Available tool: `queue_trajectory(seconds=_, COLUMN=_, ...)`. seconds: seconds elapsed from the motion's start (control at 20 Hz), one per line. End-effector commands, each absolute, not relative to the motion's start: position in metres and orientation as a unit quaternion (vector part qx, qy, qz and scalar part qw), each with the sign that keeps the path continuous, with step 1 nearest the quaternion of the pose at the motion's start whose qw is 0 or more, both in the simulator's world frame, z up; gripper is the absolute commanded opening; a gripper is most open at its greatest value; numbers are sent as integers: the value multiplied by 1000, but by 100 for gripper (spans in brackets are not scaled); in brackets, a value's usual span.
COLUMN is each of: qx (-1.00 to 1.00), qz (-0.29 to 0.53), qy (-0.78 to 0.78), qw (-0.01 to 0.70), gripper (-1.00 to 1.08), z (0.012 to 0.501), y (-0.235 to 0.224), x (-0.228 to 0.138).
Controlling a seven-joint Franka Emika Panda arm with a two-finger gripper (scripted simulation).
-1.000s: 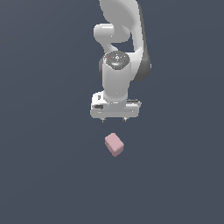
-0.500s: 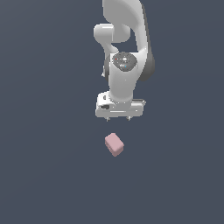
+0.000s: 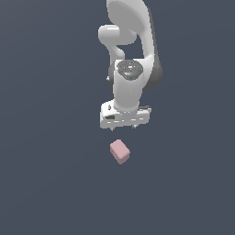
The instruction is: Pick up the object and move it to a goal position.
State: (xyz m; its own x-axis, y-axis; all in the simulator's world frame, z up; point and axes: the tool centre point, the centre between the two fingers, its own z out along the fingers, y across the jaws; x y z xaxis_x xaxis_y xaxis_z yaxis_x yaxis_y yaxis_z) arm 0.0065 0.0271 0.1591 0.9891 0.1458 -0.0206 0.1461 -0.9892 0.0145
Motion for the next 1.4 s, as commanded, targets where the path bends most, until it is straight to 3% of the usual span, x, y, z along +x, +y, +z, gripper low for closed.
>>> queue_trajectory(seconds=0.0, qx=996, qz=-9, qy=94, qw=8, gripper=100, z=156, y=26, x=12)
queue_trajectory(seconds=0.75, qx=966, qz=-3, qy=259, qw=3, gripper=100, z=125, y=15, x=58)
queue_trajectory(seconds=1.35, qx=951, qz=0, qy=310, qw=0, gripper=100, z=115, y=10, x=72)
